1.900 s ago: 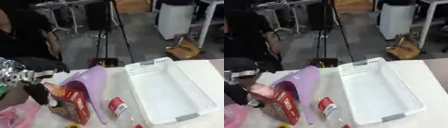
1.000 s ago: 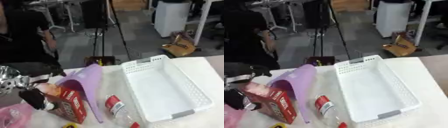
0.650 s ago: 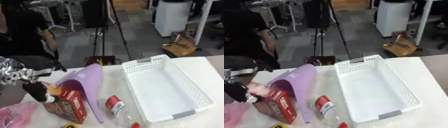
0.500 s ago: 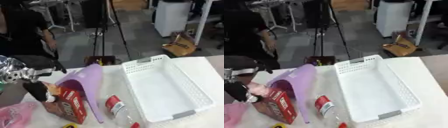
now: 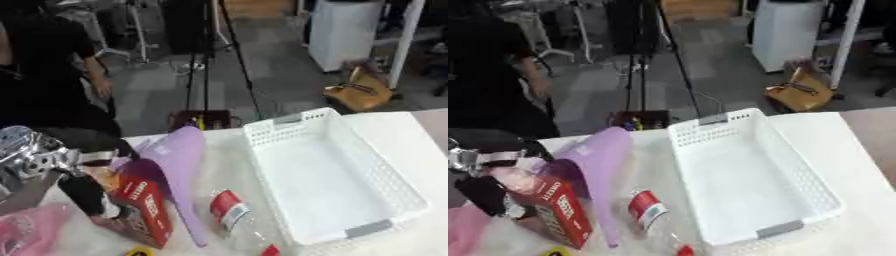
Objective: Pick up objects on the table and place them in the box.
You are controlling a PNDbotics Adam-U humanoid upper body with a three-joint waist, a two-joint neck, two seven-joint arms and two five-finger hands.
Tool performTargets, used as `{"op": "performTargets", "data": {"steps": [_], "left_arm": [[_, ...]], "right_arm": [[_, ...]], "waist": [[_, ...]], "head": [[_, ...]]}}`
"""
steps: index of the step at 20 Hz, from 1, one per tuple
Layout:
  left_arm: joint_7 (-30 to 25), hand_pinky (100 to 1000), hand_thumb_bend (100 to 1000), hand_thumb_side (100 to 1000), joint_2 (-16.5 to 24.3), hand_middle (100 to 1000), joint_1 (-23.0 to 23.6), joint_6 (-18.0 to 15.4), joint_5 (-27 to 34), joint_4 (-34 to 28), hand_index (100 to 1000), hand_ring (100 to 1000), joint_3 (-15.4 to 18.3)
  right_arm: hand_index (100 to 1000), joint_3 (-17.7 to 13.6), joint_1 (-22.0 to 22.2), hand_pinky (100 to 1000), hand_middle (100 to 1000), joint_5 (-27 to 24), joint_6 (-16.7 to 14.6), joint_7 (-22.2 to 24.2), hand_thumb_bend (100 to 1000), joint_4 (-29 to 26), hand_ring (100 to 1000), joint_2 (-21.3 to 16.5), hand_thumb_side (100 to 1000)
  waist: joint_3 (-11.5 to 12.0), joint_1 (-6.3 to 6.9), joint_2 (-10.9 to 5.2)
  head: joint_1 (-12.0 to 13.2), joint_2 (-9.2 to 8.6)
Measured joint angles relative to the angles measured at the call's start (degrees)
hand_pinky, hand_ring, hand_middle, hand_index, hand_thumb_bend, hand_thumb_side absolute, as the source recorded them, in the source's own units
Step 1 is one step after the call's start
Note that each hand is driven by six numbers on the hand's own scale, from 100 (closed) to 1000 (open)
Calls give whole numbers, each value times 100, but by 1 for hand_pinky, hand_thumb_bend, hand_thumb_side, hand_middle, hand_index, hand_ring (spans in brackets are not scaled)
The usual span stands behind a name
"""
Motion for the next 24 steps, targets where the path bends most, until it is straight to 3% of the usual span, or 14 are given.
{"op": "performTargets", "data": {"steps": [12, 24], "left_arm": [[210, 1000, 482, 423, 91, 956, 107, 210, 85, 126, 971, 989, -201], [-29, 1000, 466, 425, -35, 953, -7, -29, -483, 779, 957, 987, -217]], "right_arm": [[582, 0, -4, 683, 570, -18, -19, 19, 100, 0, 622, 2, 761], [583, -31, -4, 682, 570, -36, -45, 45, 100, 0, 622, 42, 761]], "waist": [[-54, 7, 47], [-93, 18, 105]], "head": [[37, -64], [69, -104]]}}
